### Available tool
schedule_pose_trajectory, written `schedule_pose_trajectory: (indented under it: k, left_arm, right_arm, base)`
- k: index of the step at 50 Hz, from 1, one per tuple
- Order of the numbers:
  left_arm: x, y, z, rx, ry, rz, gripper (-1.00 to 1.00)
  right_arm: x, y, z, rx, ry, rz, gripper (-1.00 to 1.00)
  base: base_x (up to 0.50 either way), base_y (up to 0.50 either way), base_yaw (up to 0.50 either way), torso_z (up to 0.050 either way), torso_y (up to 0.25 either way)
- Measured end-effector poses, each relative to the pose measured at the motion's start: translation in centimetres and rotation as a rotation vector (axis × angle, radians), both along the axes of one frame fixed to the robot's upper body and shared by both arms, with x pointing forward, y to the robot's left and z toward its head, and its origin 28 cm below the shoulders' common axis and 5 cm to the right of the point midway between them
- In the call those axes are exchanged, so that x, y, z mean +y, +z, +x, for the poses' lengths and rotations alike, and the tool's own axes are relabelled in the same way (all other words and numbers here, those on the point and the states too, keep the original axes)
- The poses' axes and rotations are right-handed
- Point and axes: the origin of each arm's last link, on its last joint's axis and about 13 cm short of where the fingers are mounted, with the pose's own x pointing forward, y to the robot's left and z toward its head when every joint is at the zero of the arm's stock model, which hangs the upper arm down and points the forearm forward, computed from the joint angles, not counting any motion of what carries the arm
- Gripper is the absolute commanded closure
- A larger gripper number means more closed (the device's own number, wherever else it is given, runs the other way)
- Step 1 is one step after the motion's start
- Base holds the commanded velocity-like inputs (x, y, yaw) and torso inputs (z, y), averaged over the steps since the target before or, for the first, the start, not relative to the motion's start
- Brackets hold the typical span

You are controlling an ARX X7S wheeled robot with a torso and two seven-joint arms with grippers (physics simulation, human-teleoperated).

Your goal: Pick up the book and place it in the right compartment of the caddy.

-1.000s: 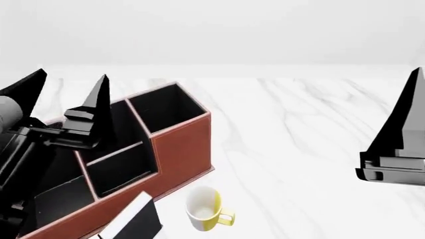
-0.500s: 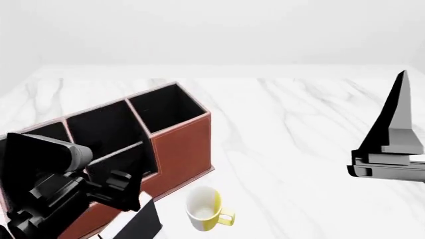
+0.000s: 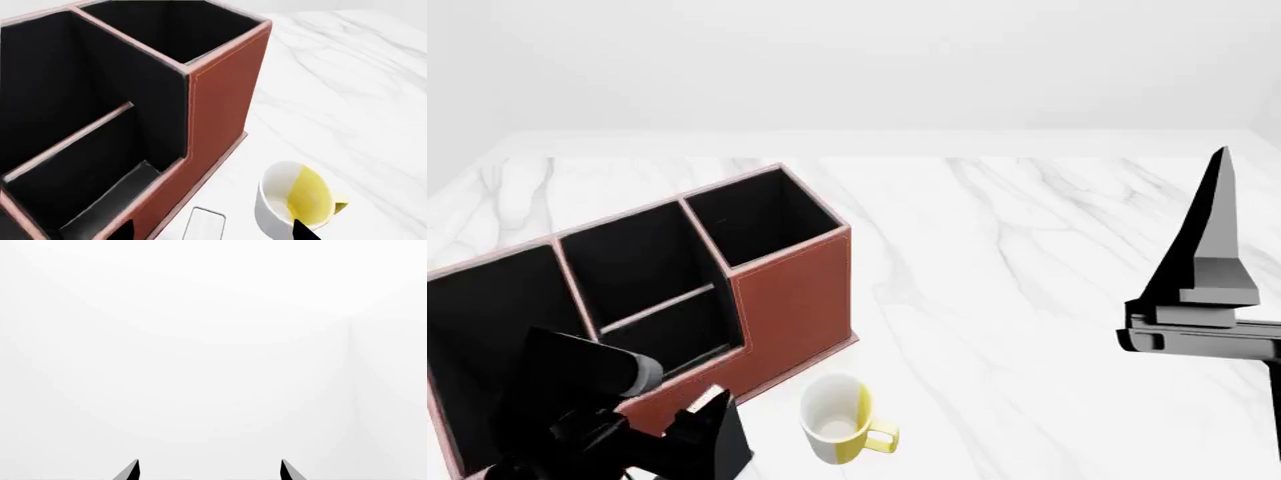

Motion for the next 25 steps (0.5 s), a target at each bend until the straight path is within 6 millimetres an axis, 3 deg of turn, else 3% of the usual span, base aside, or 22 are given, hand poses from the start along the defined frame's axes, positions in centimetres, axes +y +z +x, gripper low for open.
schedule_pose_trajectory:
  k: [25]
  left_arm:
    - [0.24,-1.06,-0.06,0.134,0.009,0.06,-1.0]
  right_arm:
    - [-0.02,-0.35,0.16,0.01,-0.003,0.002,-1.0]
  base:
    - [0.0,0.0,0.0,0.0,0.0]
